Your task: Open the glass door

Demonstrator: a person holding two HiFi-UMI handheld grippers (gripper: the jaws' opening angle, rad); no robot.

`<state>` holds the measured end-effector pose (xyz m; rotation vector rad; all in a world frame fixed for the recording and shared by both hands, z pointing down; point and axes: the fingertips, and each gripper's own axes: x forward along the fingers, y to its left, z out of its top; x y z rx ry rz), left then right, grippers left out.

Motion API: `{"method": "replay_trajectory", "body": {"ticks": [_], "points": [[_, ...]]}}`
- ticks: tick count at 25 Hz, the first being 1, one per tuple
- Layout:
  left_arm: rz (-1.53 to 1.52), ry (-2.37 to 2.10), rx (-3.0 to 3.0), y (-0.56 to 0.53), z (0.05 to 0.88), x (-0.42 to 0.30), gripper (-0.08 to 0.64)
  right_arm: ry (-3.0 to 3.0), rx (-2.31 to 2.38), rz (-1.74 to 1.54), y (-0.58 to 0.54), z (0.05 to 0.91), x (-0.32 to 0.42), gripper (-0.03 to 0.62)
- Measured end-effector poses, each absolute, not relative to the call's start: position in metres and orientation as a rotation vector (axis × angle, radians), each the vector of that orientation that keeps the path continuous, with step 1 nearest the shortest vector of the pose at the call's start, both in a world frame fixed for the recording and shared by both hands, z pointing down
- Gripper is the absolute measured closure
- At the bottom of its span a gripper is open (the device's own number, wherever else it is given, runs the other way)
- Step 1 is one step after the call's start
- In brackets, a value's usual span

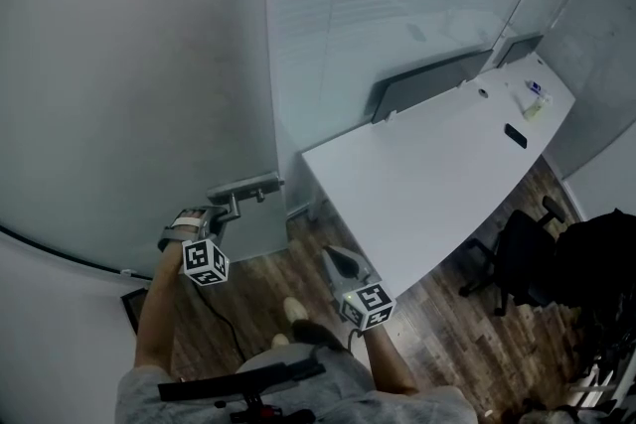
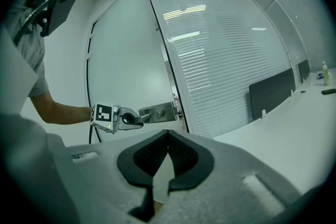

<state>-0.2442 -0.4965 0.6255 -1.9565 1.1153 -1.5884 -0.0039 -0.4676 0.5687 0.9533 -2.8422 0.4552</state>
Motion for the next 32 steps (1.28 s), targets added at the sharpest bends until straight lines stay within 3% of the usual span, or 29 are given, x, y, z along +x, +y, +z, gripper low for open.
{"method": "replay_trajectory", "body": {"ticks": [32], "points": [[-1.494,0.876,-2.037,-0.386,0.632,-0.188,0.555,-2.773,1.296,0.411,-0.329,0.557,0.048,0.591]]}}
